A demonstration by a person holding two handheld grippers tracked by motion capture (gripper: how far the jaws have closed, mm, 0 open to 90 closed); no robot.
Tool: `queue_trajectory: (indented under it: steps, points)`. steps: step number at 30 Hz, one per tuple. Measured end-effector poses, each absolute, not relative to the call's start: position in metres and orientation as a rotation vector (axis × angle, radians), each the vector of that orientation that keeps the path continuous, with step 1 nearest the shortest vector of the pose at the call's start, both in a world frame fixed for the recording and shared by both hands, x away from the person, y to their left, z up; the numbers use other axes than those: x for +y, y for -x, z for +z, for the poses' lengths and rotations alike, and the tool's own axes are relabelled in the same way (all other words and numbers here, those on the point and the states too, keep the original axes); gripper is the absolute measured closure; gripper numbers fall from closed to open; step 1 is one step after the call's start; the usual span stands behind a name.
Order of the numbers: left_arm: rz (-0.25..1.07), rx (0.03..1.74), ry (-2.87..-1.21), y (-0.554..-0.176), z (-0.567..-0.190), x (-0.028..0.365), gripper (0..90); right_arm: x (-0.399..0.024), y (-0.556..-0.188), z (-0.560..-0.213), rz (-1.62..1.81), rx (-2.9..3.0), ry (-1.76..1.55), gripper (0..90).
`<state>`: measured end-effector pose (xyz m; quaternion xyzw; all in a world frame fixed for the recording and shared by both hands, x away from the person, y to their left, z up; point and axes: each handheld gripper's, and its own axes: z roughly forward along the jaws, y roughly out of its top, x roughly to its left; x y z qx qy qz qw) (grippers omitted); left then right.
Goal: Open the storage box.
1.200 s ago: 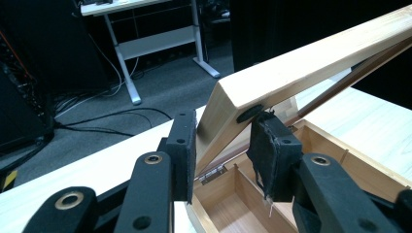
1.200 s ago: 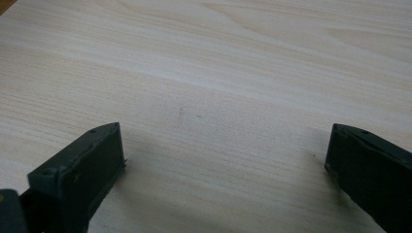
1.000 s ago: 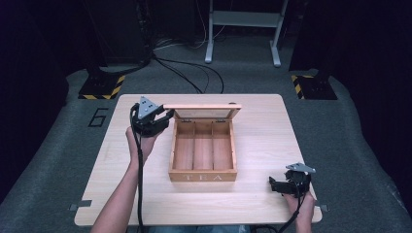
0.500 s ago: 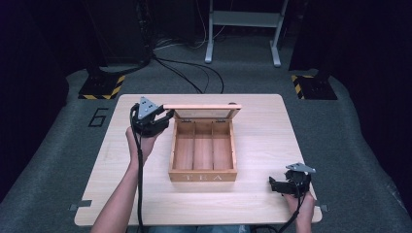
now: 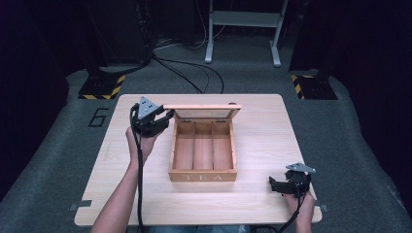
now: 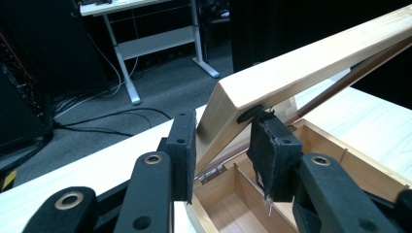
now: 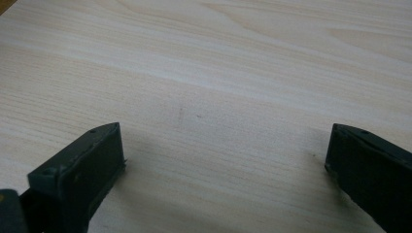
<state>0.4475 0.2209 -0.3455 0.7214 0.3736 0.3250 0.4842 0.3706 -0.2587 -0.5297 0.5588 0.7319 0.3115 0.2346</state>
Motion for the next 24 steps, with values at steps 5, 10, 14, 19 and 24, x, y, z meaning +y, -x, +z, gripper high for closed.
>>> queue_trajectory:
  steps: [5,10,14,19,24]
  points:
    - [0.792,0.91,-1.759,-0.447,-0.345,0.221,62.7,-0.259,-0.371,-0.53,0.855,2.008,-1.534,0.0]
    - [0.787,0.91,-1.76,-0.446,-0.346,0.221,62.6,-0.259,-0.371,-0.53,0.855,2.009,-1.534,0.0]
    - [0.79,0.899,-1.771,-0.442,-0.349,0.222,62.4,-0.258,-0.371,-0.53,0.856,2.002,-1.535,0.0]
    - [0.79,0.897,-1.768,-0.434,-0.355,0.222,62.0,-0.258,-0.371,-0.53,0.856,2.002,-1.535,0.0]
    - [0.774,0.89,-1.752,-0.427,-0.362,0.224,60.8,-0.258,-0.371,-0.53,0.855,2.002,-1.535,0.0]
